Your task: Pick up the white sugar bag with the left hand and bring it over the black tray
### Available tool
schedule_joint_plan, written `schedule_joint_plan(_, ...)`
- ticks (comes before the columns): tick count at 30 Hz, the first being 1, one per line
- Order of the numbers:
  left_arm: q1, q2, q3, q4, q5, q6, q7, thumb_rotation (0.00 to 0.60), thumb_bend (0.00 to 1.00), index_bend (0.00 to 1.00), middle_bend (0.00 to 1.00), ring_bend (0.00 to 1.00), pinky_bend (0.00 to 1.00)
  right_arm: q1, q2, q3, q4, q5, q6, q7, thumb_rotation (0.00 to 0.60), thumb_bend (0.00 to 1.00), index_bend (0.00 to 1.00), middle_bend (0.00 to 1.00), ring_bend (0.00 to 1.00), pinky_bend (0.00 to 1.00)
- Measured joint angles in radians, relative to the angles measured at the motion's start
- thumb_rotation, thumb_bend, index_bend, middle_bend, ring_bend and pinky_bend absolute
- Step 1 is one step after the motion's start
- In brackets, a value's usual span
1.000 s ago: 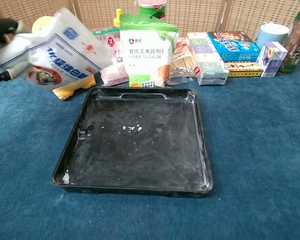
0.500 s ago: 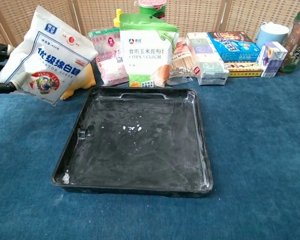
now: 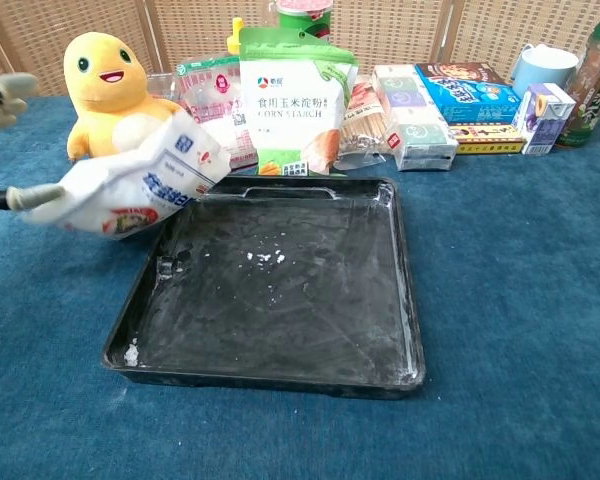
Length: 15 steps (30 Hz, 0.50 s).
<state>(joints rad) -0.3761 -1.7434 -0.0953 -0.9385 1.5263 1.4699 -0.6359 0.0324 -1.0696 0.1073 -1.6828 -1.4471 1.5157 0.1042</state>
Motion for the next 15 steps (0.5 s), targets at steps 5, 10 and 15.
schedule_joint_plan(5,0.028,0.047,0.0,-0.028,0.02,0.079,-0.02,0.461,0.0,0.0,0.0,0.0,0.02,-0.005,0.007,0.001,-0.002,0.0,0.009,0.012,0.6,0.0,0.01,0.0,0.0,0.0)
schedule_joint_plan(10,0.068,0.133,-0.001,-0.084,0.029,0.137,-0.041,0.464,0.0,0.0,0.0,0.0,0.02,-0.007,0.014,0.003,-0.005,-0.003,0.013,0.022,0.6,0.0,0.01,0.0,0.0,0.0)
schedule_joint_plan(15,0.113,0.266,0.016,-0.194,0.016,0.143,0.025,0.502,0.01,0.0,0.0,0.0,0.02,-0.008,0.015,0.003,-0.009,-0.006,0.017,0.016,0.6,0.0,0.01,0.0,0.0,0.0)
